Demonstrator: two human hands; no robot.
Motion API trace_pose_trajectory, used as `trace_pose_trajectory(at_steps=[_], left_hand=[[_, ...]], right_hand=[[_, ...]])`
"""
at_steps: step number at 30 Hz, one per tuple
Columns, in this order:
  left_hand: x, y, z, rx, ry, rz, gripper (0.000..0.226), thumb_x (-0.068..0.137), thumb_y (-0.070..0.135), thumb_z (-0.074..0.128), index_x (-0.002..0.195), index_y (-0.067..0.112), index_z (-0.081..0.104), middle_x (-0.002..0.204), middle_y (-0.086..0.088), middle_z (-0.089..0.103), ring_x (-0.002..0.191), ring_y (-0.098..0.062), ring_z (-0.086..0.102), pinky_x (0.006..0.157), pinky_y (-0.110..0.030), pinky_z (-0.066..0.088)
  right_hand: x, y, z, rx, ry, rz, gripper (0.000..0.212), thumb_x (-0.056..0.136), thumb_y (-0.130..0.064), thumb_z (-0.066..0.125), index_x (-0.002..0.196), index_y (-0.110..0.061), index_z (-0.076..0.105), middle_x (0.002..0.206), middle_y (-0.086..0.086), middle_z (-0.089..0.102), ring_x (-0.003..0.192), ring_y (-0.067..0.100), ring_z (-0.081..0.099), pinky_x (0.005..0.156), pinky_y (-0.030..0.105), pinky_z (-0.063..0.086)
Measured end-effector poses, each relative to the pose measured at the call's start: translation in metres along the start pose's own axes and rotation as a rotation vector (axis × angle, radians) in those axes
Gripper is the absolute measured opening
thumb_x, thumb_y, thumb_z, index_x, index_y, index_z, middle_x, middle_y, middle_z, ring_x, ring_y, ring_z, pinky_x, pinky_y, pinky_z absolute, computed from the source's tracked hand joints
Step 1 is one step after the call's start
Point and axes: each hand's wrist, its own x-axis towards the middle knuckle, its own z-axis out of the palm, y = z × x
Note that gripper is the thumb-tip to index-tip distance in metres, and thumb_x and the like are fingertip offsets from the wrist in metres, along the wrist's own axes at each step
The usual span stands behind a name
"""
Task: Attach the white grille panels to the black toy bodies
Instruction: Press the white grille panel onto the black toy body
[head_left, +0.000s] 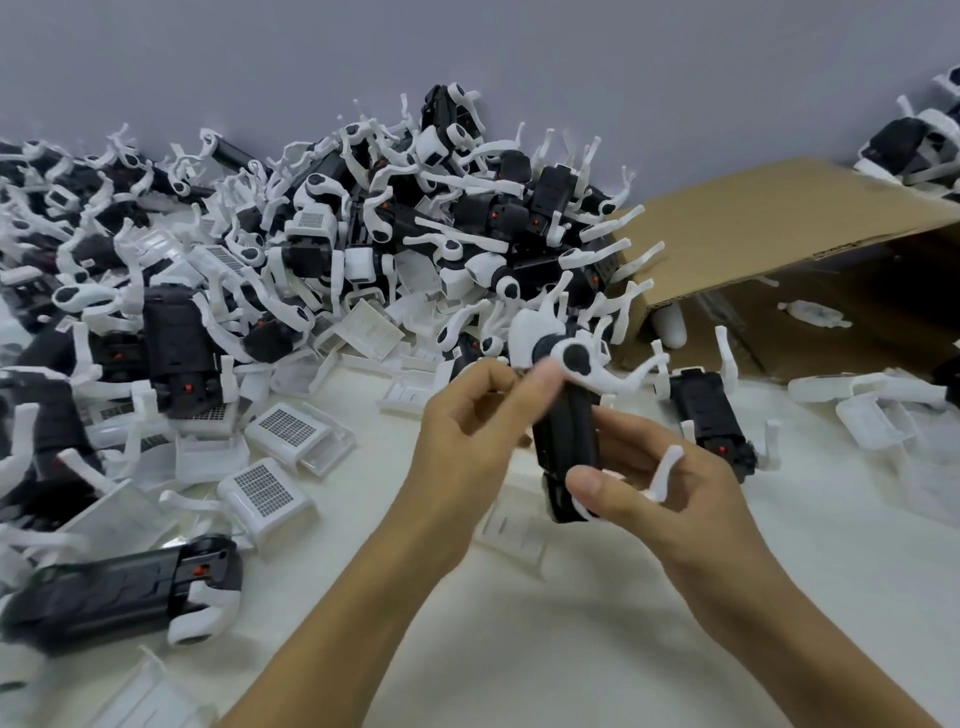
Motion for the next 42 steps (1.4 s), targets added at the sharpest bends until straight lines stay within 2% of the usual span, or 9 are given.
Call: trace_pose_trajectory(at_steps=[3, 9, 12, 15, 23, 26, 31, 37, 42], left_hand=[[0.01, 0.001, -0.026, 0.4, 0.138, 0.15, 0.039, 0.084, 0.058, 0.055, 0.07, 0.024, 0.066, 0.078, 0.006, 0.066, 0.082, -0.01, 0.06, 0.075, -0.018, 0.043], [0.021, 0.005, -0.065, 0.997, 0.55, -0.002, 0.042, 0.089, 0.049, 0.036, 0.092, 0.018, 0.064, 0.105, -0.004, 0.063, 0.107, -0.027, 0.046, 0.098, -0.047, 0.035], [0.02, -0.002, -0.079, 1.402, 0.33, -0.382, 0.042, 0.094, 0.036, 0.052, 0.132, 0.019, 0.057, 0.139, -0.013, 0.053, 0.133, -0.035, 0.038, 0.114, -0.048, 0.023], [0.018, -0.01, -0.081, 1.53, 0.181, -0.424, 0.054, 0.091, 0.016, 0.055, 0.143, 0.025, 0.049, 0.141, -0.014, 0.052, 0.136, -0.037, 0.034, 0.113, -0.046, 0.024], [0.021, -0.008, -0.084, 1.073, 0.488, -0.152, 0.058, 0.083, 0.03, 0.081, 0.134, 0.016, 0.057, 0.127, -0.015, 0.061, 0.11, -0.035, 0.06, 0.097, -0.053, 0.049], [0.024, -0.008, -0.082, 1.168, 0.392, -0.285, 0.059, 0.076, 0.045, 0.084, 0.118, 0.008, 0.067, 0.119, -0.015, 0.062, 0.101, -0.031, 0.057, 0.086, -0.041, 0.048], [0.024, -0.013, -0.082, 1.221, 0.303, -0.259, 0.03, 0.091, 0.018, 0.067, 0.114, 0.0, 0.068, 0.097, -0.014, 0.065, 0.079, -0.028, 0.055, 0.057, -0.026, 0.04], [0.021, -0.006, -0.073, 0.889, 0.456, 0.166, 0.044, 0.074, 0.043, 0.084, 0.108, 0.02, 0.07, 0.093, 0.001, 0.063, 0.09, -0.019, 0.06, 0.083, -0.036, 0.052], [0.013, 0.001, -0.042, 0.212, 0.179, 0.352, 0.025, 0.087, 0.046, 0.074, 0.103, 0.029, 0.066, 0.095, 0.005, 0.072, 0.087, -0.012, 0.069, 0.075, -0.022, 0.056]], right_hand=[[0.001, 0.003, -0.003, -0.016, 0.021, 0.023, 0.06, 0.058, -0.05, 0.081, 0.116, -0.037, 0.071, 0.103, -0.009, 0.078, 0.094, 0.01, 0.075, 0.074, 0.016, 0.056], [0.001, 0.002, -0.002, 0.074, 0.031, 0.036, 0.05, 0.06, -0.045, 0.081, 0.108, -0.042, 0.07, 0.101, -0.004, 0.078, 0.09, 0.014, 0.075, 0.069, 0.014, 0.055], [0.003, 0.0, -0.008, 0.138, 0.083, 0.051, 0.047, 0.058, -0.046, 0.081, 0.104, -0.042, 0.071, 0.105, -0.001, 0.078, 0.097, 0.016, 0.074, 0.075, 0.025, 0.056], [0.006, 0.002, -0.012, 0.158, 0.125, 0.078, 0.05, 0.056, -0.05, 0.081, 0.104, -0.041, 0.072, 0.107, 0.001, 0.077, 0.1, 0.019, 0.073, 0.088, 0.034, 0.049], [0.007, 0.002, -0.014, 0.185, 0.142, 0.122, 0.046, 0.056, -0.051, 0.081, 0.1, -0.042, 0.073, 0.102, -0.002, 0.078, 0.092, 0.015, 0.074, 0.089, 0.038, 0.048], [0.009, 0.003, -0.015, 0.22, 0.177, 0.138, 0.052, 0.055, -0.05, 0.082, 0.103, -0.033, 0.074, 0.098, -0.001, 0.077, 0.087, 0.014, 0.073, 0.086, 0.038, 0.049], [0.01, 0.002, -0.016, 0.234, 0.194, 0.16, 0.058, 0.063, -0.04, 0.082, 0.116, -0.019, 0.069, 0.101, 0.003, 0.077, 0.088, 0.016, 0.072, 0.084, 0.038, 0.049], [0.01, 0.002, -0.018, 0.283, 0.181, 0.164, 0.052, 0.07, -0.035, 0.075, 0.119, -0.02, 0.068, 0.105, 0.004, 0.077, 0.088, 0.015, 0.072, 0.079, 0.031, 0.051], [0.011, 0.002, -0.019, 0.373, 0.109, 0.207, 0.058, 0.074, -0.033, 0.074, 0.131, -0.027, 0.066, 0.119, 0.003, 0.075, 0.104, 0.017, 0.072, 0.081, 0.028, 0.054]])
